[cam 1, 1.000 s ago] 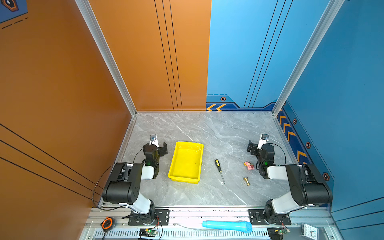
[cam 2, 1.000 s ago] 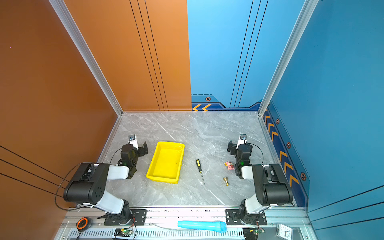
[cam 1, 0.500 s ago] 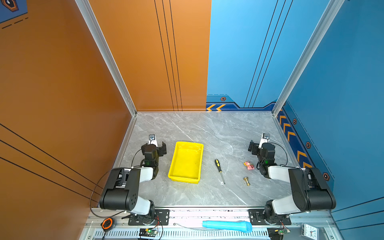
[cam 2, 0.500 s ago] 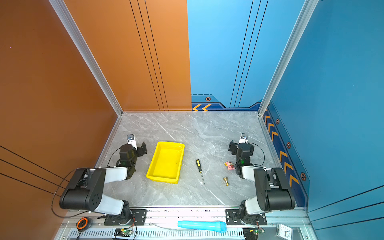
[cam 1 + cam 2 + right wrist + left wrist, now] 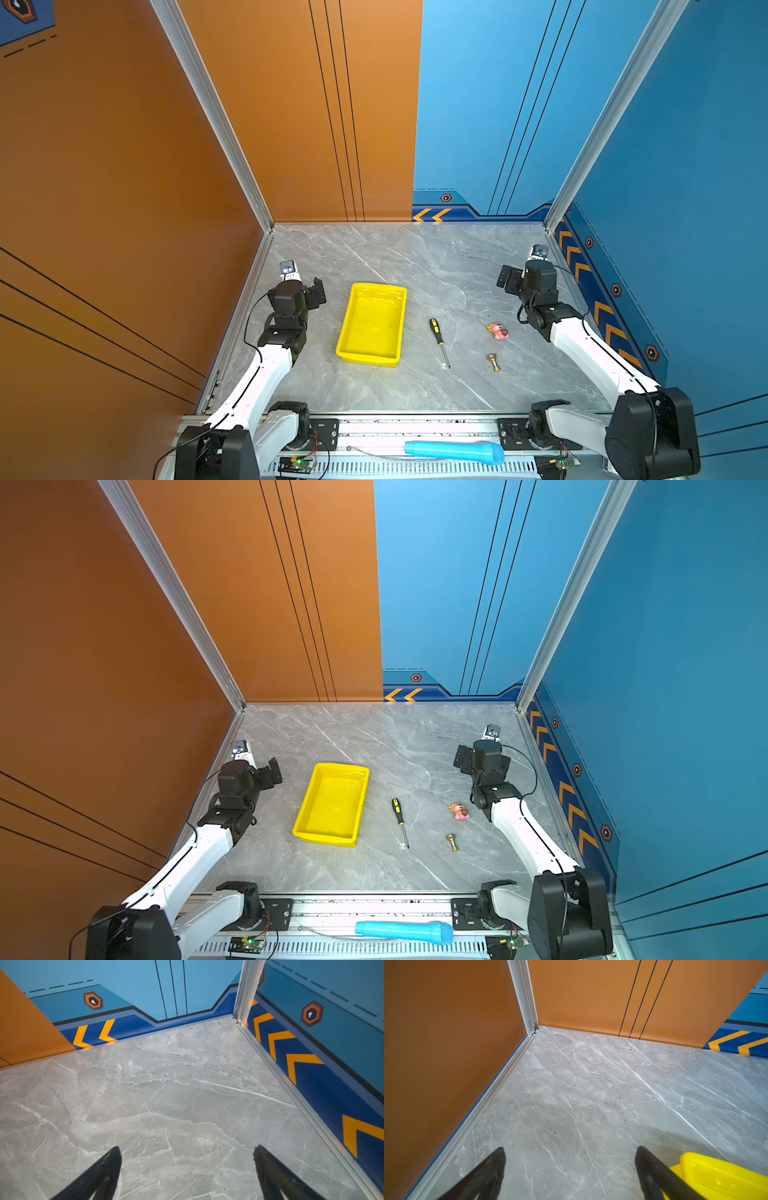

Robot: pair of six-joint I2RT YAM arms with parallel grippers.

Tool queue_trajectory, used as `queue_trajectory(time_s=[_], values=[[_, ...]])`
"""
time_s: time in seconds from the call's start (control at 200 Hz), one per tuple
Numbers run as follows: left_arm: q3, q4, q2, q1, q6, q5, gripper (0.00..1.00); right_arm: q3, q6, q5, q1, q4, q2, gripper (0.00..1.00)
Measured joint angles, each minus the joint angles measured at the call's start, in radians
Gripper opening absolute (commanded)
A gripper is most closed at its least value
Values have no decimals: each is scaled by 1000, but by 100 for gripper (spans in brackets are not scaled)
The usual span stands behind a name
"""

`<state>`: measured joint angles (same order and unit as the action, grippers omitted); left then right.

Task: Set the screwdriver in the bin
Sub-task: 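Move the right gripper over the screwdriver while the left arm nears the bin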

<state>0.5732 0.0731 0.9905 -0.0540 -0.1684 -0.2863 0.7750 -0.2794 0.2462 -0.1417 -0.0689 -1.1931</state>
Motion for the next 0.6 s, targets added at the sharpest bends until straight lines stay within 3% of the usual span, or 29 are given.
queue_trajectory(time_s=[0.305,0.601], values=[[123,-307,-18,-38,-114,102,98,53,-124,-27,-193,-384,34,100],[176,-475,-53,-122,-132,212,98,55,-257,-7,-377,-536,11,100]])
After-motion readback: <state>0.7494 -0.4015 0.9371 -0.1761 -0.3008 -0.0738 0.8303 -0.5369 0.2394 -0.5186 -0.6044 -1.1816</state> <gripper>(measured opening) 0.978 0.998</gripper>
